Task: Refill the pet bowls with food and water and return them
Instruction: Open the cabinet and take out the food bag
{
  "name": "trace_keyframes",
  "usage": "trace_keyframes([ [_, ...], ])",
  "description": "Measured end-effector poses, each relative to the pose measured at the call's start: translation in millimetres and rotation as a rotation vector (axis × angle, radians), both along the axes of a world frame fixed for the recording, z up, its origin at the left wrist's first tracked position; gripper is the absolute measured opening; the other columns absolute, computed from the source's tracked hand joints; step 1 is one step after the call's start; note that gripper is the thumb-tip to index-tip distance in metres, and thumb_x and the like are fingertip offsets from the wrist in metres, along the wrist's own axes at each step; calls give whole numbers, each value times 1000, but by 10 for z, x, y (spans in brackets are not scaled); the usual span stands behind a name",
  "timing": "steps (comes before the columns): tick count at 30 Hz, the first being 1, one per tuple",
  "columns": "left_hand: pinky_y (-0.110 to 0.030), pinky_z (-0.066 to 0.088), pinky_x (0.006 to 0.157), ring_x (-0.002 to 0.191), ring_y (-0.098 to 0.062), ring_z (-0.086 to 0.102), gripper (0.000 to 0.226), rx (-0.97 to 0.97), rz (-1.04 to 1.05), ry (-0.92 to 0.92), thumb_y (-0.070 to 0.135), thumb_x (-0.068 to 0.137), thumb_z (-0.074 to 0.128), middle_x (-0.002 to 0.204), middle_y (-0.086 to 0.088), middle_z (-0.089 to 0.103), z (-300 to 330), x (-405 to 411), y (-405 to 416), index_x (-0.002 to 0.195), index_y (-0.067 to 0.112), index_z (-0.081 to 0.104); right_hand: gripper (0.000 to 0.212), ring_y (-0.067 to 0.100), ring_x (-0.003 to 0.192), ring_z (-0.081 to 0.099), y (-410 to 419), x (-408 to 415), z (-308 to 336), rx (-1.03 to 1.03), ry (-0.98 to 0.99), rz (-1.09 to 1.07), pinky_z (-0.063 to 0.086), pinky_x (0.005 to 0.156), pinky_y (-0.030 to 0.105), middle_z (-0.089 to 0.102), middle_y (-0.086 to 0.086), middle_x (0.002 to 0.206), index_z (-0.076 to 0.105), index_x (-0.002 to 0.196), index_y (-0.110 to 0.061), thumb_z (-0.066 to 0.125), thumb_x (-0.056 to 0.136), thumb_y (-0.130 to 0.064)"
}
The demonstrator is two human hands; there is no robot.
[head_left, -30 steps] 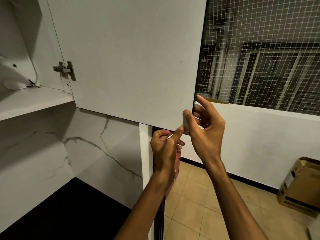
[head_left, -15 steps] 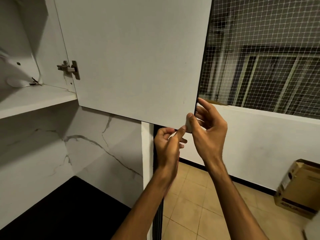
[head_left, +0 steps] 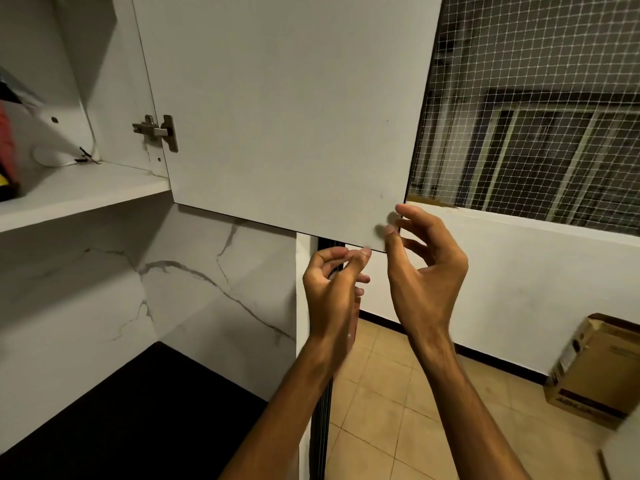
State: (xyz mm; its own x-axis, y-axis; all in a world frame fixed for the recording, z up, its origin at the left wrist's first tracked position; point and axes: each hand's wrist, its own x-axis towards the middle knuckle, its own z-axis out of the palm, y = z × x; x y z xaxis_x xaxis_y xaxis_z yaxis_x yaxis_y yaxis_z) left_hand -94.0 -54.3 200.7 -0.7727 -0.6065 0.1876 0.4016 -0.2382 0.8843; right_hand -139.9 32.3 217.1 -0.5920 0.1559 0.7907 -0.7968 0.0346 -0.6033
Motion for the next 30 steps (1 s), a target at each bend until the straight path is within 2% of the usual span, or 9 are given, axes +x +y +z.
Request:
trace_keyframes([
  [3,-20,56,61,74,-15,68,24,0,4,20,17,92,74,106,-13,73,29,135,-54,112,8,64,28,6,108,72,-64,137,6,16,-8,25,59,87,22,73,-9,118,71,124,-16,74,97,-11],
  [9,-23,58,62,77,-19,70,31,-26,39,29,23,90,77,106,-12,74,55,449,-256,114,8,65,26,7,108,72,-280,426,-2,49,-35,78,61,87,24,74,-7,120,72,124,-15,73,98,-13],
  [14,-20,54,59,73,-14,69,25,-4,63,56,19,91,76,100,-9,73,74,772,-496,110,8,65,25,8,106,72,-514,704,-7,65,-39,131,59,85,21,74,-10,115,73,122,-14,73,97,-11],
  [19,-18,53,61,76,-15,70,25,-23,121,63,21,90,77,103,-8,75,76,1107,-766,110,10,66,24,10,105,72,-777,998,-18,69,-45,198,57,82,18,75,-7,114,73,121,-14,73,97,-10],
  [25,-23,54,63,75,-15,70,25,-30,183,76,23,90,78,107,-11,74,79,1515,-1091,108,11,66,24,9,104,73,-1133,1317,-38,88,-60,258,60,81,21,75,-6,116,73,121,-13,74,97,-11],
  [30,-25,54,61,72,-16,69,22,-19,255,94,20,90,78,105,-13,74,87,1800,-1364,106,10,66,24,8,102,73,-1428,1559,-37,100,-45,313,56,77,13,76,-5,115,74,119,-11,75,96,-11],
])
